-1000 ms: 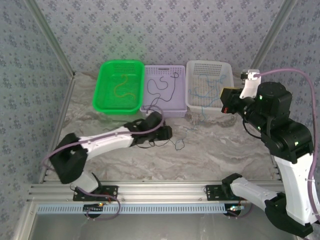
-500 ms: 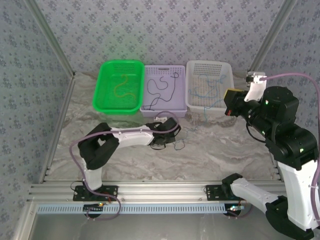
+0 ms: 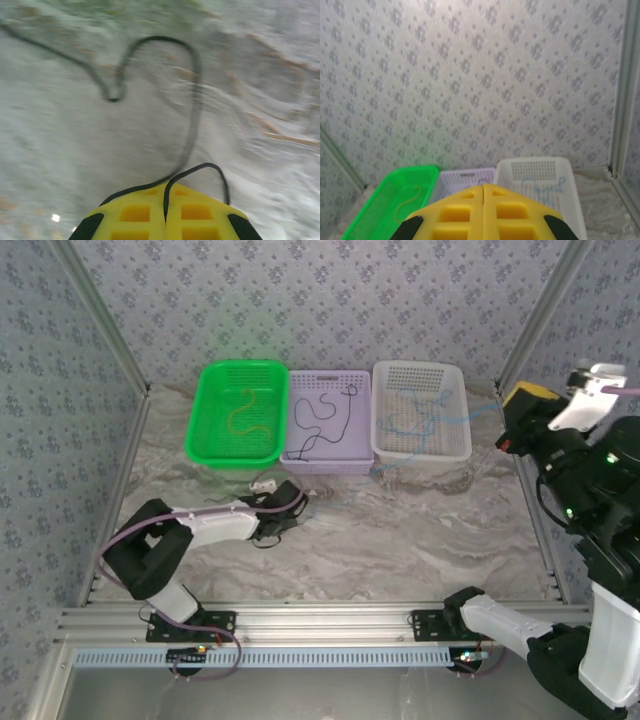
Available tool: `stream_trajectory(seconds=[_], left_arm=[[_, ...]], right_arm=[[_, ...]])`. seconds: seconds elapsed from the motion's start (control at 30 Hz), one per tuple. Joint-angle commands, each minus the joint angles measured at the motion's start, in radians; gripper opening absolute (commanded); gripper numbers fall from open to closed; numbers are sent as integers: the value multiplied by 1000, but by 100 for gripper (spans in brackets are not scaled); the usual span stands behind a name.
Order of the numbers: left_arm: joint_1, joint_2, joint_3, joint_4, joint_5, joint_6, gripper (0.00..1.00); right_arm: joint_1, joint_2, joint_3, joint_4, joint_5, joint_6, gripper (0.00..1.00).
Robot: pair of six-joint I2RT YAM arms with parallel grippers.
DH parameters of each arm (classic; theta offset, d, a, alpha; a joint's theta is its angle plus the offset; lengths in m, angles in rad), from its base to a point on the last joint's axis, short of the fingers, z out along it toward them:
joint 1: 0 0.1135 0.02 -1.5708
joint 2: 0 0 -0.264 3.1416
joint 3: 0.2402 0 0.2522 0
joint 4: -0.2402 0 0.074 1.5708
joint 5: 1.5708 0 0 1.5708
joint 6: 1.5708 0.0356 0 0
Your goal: Untangle the cables
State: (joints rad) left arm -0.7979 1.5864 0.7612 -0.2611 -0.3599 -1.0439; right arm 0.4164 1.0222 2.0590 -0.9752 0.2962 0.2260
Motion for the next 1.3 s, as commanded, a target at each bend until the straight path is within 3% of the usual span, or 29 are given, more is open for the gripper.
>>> stream_trajectory(seconds=[0.0,0.23,0.33,0.43,0.77,0.93,1.07,1.27], left_arm=[[36,-54,-51,-1,-4,46,0],[39,-84,-8,70,70,122,0],[12,-115,31,90,93,152,34],[-31,-167,74,93,91,191,52],[-92,-316,196,27,116,233,59],[-87,-398,168,65,155,339,74],[-65,-428,154,60,203,347,73],[-66,-462,98,83,230,328,67]], right_arm=[[-5,23,65,25,27,-48,0],[-5,96,83,-1,-67,-40,0],[-8,90,56,-3,-65,-52,0],[-13,90,46,-21,-69,-64,0],[-25,56,-86,5,-154,-32,0],[-31,65,-120,60,-247,-1,0],[-31,97,-117,82,-341,1,0],[-38,115,-110,91,-347,-6,0]])
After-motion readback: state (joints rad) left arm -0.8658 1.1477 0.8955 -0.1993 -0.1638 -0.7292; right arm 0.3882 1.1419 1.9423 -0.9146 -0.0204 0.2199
